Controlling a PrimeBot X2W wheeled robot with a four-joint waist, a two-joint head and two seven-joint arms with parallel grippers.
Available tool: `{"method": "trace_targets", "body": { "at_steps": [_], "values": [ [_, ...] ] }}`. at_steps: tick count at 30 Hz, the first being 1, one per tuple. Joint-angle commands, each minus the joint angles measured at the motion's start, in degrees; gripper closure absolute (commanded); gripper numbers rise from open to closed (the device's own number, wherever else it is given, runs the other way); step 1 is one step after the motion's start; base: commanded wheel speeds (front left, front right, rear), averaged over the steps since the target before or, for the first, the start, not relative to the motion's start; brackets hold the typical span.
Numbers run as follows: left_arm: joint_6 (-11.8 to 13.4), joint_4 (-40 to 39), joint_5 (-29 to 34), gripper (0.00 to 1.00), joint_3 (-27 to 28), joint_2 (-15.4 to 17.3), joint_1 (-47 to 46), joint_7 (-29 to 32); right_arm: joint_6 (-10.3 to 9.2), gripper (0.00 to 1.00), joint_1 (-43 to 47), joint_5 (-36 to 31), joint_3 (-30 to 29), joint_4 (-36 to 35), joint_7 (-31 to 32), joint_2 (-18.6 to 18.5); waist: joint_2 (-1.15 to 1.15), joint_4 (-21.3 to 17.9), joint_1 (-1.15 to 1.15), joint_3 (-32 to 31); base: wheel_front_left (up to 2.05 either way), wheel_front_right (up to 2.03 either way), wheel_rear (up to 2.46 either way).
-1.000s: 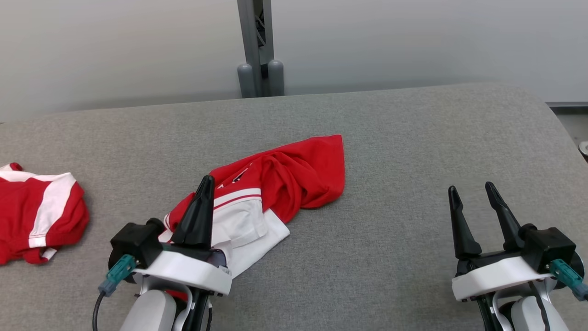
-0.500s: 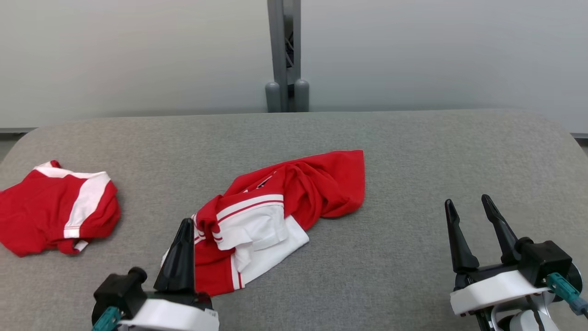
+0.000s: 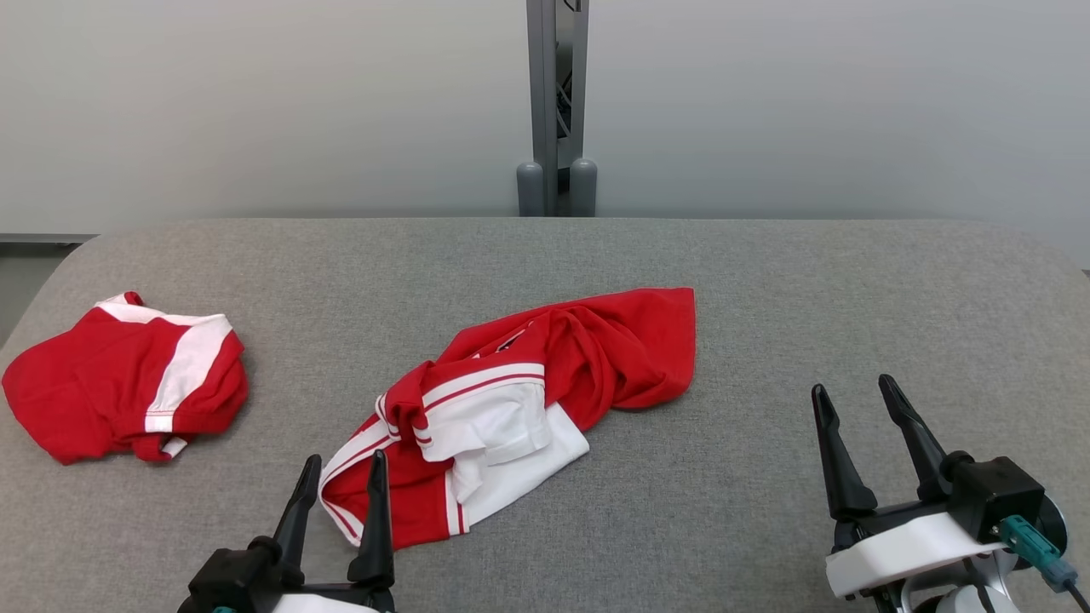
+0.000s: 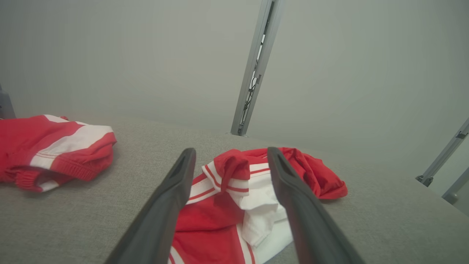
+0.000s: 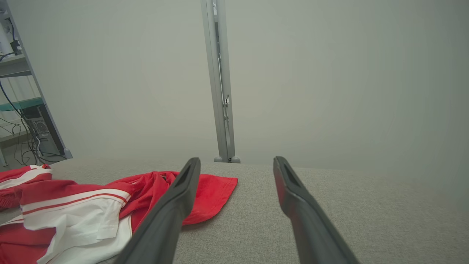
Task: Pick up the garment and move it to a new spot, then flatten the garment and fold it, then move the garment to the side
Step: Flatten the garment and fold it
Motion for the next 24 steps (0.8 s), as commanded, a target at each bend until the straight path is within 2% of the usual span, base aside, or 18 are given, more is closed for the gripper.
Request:
{"method": "trace_targets", "body": {
  "at_steps": [1,5,9,17,24],
  "values": [
    [0.19,-0.10,-0.24,0.00,-0.11,0.21,-0.46,-0.06,0.01,0.00,0.48,-0.28,-0.01,0.19,-0.27,-0.31,0.00,-0.05,0.00,-0.04,0.00,0.00,0.00],
    [-0.69,1.16,-0.96,0.00,-1.31,0.20,-1.31,-0.06,0.01,0.00,0.11,-0.50,0.25,0.24,-0.28,-0.31,0.00,-0.53,0.00,0.33,0.00,0.00,0.00],
    [-1.51,6.35,-2.13,0.00,-4.55,0.23,-3.32,-0.07,0.01,0.00,-0.40,-0.78,0.61,0.17,-0.28,-0.31,0.00,-1.44,0.00,1.67,0.00,0.00,0.00],
    [-0.13,16.60,-7.74,0.00,-6.68,0.23,-12.26,-0.07,0.01,0.00,-2.89,-1.46,1.28,-0.46,-0.28,-0.30,0.00,-3.60,0.00,7.29,0.00,0.00,0.00],
    [0.33,20.39,-10.03,0.00,-5.82,0.21,-17.60,-0.06,0.01,0.00,-4.46,-1.91,1.05,-0.71,-0.28,-0.31,0.00,-4.37,0.00,10.39,0.00,0.00,0.00]
  ]
}}
